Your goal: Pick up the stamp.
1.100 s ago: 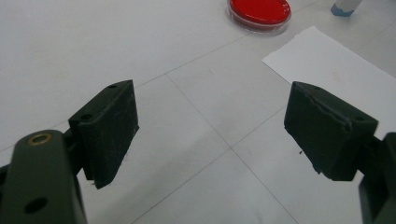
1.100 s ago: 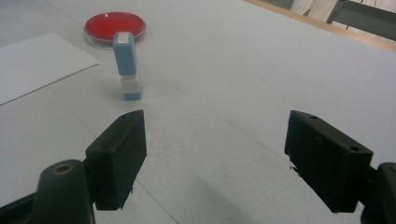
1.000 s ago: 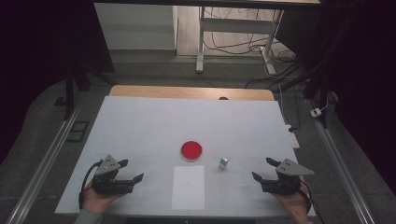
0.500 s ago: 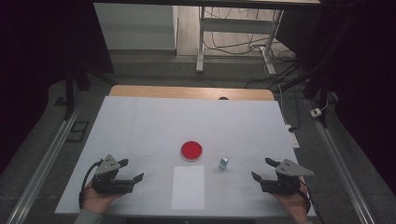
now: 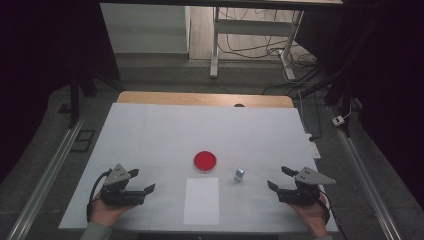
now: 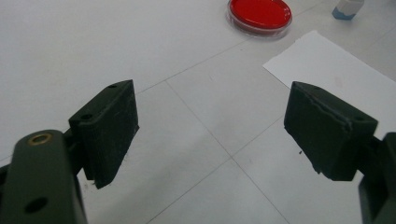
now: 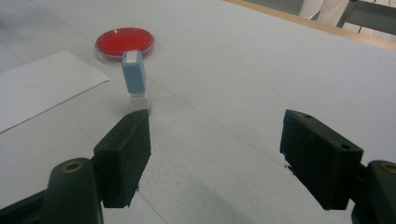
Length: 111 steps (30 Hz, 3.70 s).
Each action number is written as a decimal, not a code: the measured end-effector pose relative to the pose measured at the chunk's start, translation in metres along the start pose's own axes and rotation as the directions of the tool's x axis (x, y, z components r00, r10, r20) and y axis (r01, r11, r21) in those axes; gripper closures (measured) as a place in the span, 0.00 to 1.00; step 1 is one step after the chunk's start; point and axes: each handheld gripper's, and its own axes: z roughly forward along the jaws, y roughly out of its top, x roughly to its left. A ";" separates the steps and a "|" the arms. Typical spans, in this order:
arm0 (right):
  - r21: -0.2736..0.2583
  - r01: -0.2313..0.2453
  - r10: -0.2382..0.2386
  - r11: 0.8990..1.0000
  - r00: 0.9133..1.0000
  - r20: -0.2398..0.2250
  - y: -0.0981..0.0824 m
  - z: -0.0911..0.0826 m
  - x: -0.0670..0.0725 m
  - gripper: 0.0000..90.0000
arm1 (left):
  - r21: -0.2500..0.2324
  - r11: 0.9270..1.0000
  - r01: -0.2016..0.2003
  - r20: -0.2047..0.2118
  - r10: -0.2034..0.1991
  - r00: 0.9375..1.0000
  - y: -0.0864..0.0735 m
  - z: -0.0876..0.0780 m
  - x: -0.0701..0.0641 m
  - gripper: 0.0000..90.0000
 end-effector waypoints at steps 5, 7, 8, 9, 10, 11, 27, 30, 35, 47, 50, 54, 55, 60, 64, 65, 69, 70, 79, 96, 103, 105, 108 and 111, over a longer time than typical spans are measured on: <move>-0.018 -0.005 0.005 1.000 1.000 -0.003 0.007 -0.003 0.004 0.28 | -0.009 1.000 -0.007 -0.015 0.007 1.000 0.002 -0.004 0.002 0.20; -0.021 -0.012 0.012 1.000 1.000 -0.012 0.009 -0.002 0.005 0.28 | -0.012 1.000 -0.001 -0.014 0.001 1.000 0.002 -0.004 0.003 0.20; -0.021 -0.012 0.012 1.000 1.000 -0.012 0.009 -0.002 0.005 0.28 | -0.009 1.000 -0.001 -0.015 0.001 1.000 0.002 -0.004 0.003 0.20; -0.019 -0.004 0.004 1.000 1.000 -0.015 0.012 -0.001 0.007 0.28 | -0.007 1.000 -0.001 -0.015 0.001 1.000 0.002 -0.003 0.003 0.20; -0.020 -0.006 0.005 1.000 1.000 -0.019 0.014 0.000 0.007 0.28 | -0.005 1.000 -0.001 -0.014 0.001 1.000 0.002 -0.003 0.004 0.20; -0.020 -0.006 0.005 1.000 1.000 -0.019 0.014 0.000 0.007 0.28 | -0.004 1.000 -0.001 -0.015 0.001 1.000 0.002 -0.002 0.003 0.20; -0.008 0.042 -0.042 0.999 0.998 -0.056 0.047 0.022 0.028 0.28 | 0.006 1.000 -0.022 -0.006 0.022 1.000 -0.001 -0.001 -0.001 0.21; -0.001 0.043 -0.043 0.999 0.997 -0.061 0.051 0.027 0.030 0.28 | 0.010 1.000 -0.018 -0.006 0.018 1.000 -0.001 0.000 -0.001 0.21; 0.025 0.054 -0.052 0.998 0.996 -0.067 0.057 0.040 0.033 0.28 | 0.016 1.000 -0.025 -0.004 0.025 1.000 -0.001 0.002 -0.003 0.21; 0.125 0.088 -0.075 0.988 0.991 -0.111 0.065 0.071 0.044 0.32 | 0.025 0.999 -0.030 0.001 0.030 1.000 -0.002 0.004 -0.004 0.21; 0.146 0.109 -0.093 0.983 0.989 -0.111 0.067 0.079 0.047 0.34 | 0.026 0.999 -0.029 0.001 0.029 1.000 -0.003 0.004 -0.004 0.21; 0.131 0.089 -0.073 0.987 0.990 -0.122 0.061 0.080 0.048 0.37 | 0.026 0.999 -0.031 0.001 0.031 1.000 -0.003 0.004 -0.004 0.21; 0.141 0.097 -0.081 0.985 0.990 -0.116 0.059 0.079 0.048 0.39 | 0.025 0.999 -0.032 0.002 0.032 0.999 -0.002 0.004 -0.004 0.21; 0.145 0.098 -0.080 0.985 0.989 -0.122 0.053 0.078 0.046 0.43 | 0.026 0.999 -0.037 0.003 0.037 0.999 -0.001 0.005 -0.005 0.21; 0.145 0.089 -0.071 0.985 0.989 -0.127 0.049 0.081 0.046 0.48 | 0.027 0.999 -0.039 0.005 0.039 0.999 -0.001 0.005 -0.005 0.21; 0.142 0.091 -0.073 0.986 0.989 -0.125 0.048 0.082 0.047 0.49 | 0.027 0.999 -0.039 0.005 0.039 0.999 -0.001 0.005 -0.005 0.21; 0.155 0.093 -0.073 0.984 0.989 -0.126 0.046 0.085 0.049 0.50 | 0.026 0.999 -0.037 0.004 0.037 0.999 -0.001 0.005 -0.005 0.21; 0.158 0.100 -0.081 0.982 0.989 -0.123 0.045 0.086 0.050 0.52 | 0.026 0.999 -0.037 0.003 0.037 0.999 -0.001 0.005 -0.005 0.21; 0.155 0.099 -0.083 0.983 0.990 -0.110 0.043 0.088 0.052 0.62 | 0.029 0.999 -0.037 0.003 0.037 0.999 -0.001 0.005 -0.005 0.21; 0.138 0.099 -0.082 0.985 0.989 -0.124 0.041 0.088 0.052 0.84 | 0.030 0.999 -0.035 0.000 0.035 0.999 -0.002 0.005 -0.004 0.21; 0.118 0.102 -0.088 0.988 0.989 -0.117 0.042 0.086 0.052 0.84 | 0.032 0.999 -0.037 0.001 0.037 0.999 -0.002 0.005 -0.004 0.21; 0.112 0.101 -0.087 0.989 0.989 -0.117 0.043 0.085 0.052 0.84 | 0.032 0.999 -0.037 0.001 0.037 0.999 -0.002 0.005 -0.004 0.21; 0.092 0.087 -0.076 0.992 0.991 -0.114 0.044 0.082 0.051 0.84 | 0.033 0.999 -0.040 0.000 0.040 0.999 -0.002 0.005 -0.004 0.21; 0.069 0.065 -0.057 0.996 0.992 -0.113 0.045 0.079 0.050 0.84 | 0.033 0.999 -0.038 0.000 0.038 0.999 -0.002 0.005 -0.004 0.21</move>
